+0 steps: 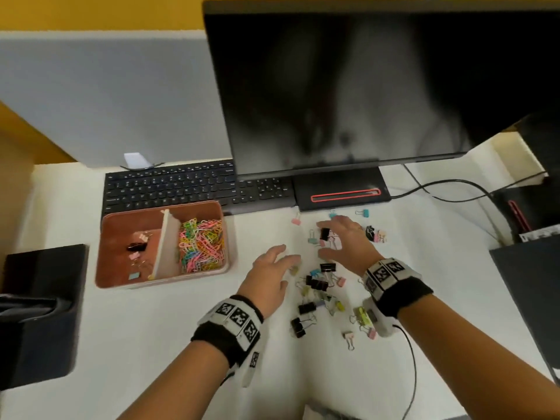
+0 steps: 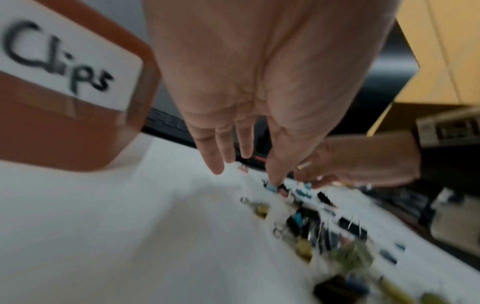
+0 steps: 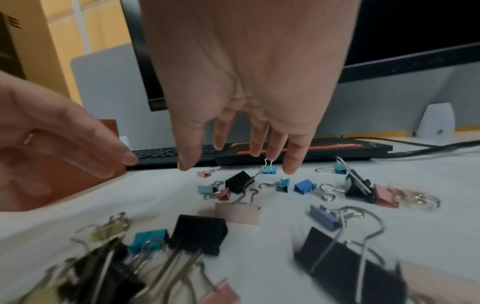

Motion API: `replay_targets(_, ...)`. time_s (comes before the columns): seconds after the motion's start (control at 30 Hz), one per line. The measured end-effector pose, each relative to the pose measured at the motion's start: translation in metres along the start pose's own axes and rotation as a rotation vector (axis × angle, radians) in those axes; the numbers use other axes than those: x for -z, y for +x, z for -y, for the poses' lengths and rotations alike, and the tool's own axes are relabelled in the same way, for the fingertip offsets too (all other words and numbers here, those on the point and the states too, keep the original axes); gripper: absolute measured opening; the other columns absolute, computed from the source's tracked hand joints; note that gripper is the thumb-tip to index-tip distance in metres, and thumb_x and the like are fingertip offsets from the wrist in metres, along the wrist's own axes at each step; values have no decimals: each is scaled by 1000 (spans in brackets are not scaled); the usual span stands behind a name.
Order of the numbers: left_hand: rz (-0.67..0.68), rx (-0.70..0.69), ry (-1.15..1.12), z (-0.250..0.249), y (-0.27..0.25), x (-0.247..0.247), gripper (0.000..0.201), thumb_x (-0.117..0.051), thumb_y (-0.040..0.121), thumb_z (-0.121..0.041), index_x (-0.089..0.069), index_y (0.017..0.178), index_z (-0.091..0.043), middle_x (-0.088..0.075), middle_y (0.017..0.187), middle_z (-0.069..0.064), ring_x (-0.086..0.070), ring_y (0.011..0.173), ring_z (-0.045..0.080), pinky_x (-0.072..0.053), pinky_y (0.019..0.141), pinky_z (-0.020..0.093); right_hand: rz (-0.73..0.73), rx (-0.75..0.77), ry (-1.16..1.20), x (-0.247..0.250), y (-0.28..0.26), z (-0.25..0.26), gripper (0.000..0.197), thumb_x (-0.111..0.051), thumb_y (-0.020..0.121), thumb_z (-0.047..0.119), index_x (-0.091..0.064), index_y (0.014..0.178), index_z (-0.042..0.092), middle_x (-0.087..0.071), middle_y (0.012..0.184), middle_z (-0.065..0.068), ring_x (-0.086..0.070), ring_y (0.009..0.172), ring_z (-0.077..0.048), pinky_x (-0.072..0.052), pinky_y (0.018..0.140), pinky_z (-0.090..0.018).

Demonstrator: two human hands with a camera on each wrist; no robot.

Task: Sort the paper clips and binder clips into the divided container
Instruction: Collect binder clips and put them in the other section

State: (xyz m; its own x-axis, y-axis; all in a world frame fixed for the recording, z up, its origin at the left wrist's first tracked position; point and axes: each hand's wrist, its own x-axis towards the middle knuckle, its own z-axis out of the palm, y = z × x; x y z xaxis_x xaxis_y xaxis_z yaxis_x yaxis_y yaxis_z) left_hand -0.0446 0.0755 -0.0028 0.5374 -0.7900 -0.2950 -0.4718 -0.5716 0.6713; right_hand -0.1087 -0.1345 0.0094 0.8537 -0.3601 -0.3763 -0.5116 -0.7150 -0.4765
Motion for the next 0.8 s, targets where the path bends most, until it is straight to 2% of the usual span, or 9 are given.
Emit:
replay_targets(0.13,112,-101,204,3,25,-21,57,-45,85,0,-42,135,-28,-31,148,1,-29,133,24,-24,109,29,72,8,-114,-9,20,1,49,-67,81,31,-52,127,29,-34,144,-5,-37,126,-29,-37,105,-42)
replay_targets(0.23,66,-131,215,7,32,-26,43,-49,85,-3,-55,124,-21,-48,131,2,-40,120,23,-31,98,25,72,52,-148,-18,23,-1,34,-64,83,24,-61,117,26,-40,135,-4,-41,115,-25,-41,98,-39)
replay_targets(0.3,36,-108,180,9,32,-27,31,-51,88,-6,-60,114,-18,-54,115,1,-43,106,17,-32,89,18,61,84,-89,-21,22,-3,25,-63,83,18,-66,108,20,-48,122,-4,-43,103,-19,-43,93,-33)
replay_targets(0.37,32,-73,157,9,32,-25,20,-52,89,-9,-62,106,-14,-55,106,4,-44,99,17,-38,88,24,81,108,-76,-21,22,-6,20,-63,83,18,-67,103,17,-51,112,-4,-41,96,-16,-41,87,-29)
replay_targets(0.43,63,-15,137,10,33,-21,20,-53,88,-8,-61,105,-14,-54,102,5,-47,94,18,-43,88,29,119,110,-81,-19,22,-8,19,-63,84,21,-66,103,17,-53,107,-4,-43,97,-18,-39,85,-27)
replay_targets(0.53,131,26,0,10,32,-14,30,-57,85,-4,-58,111,-18,-48,94,1,-50,80,13,-45,85,27,166,125,-49,-17,22,-8,18,-58,88,20,-64,105,16,-55,107,-4,-49,98,-18,-42,85,-26)
replay_targets(0.67,204,-29,-110,1,28,-17,55,-61,83,-4,-47,129,-30,-41,109,-6,-54,75,5,-42,81,11,145,164,10,-15,19,-10,17,-58,88,13,-67,103,12,-53,109,-2,-55,94,-17,-46,88,-27)
replay_targets(0.73,229,-82,-48,-3,29,-24,53,-60,84,-4,-49,129,-29,-41,115,-6,-50,75,3,-39,80,7,133,170,37,-14,18,-12,16,-58,87,9,-68,99,11,-54,110,-1,-55,92,-16,-46,87,-26)
replay_targets(0.8,234,-116,30,-5,32,-32,41,-59,85,-6,-56,122,-23,-45,117,-3,-49,84,6,-41,85,14,127,166,43,-15,17,-14,15,-57,85,6,-68,94,11,-57,108,-1,-53,91,-12,-45,86,-24)
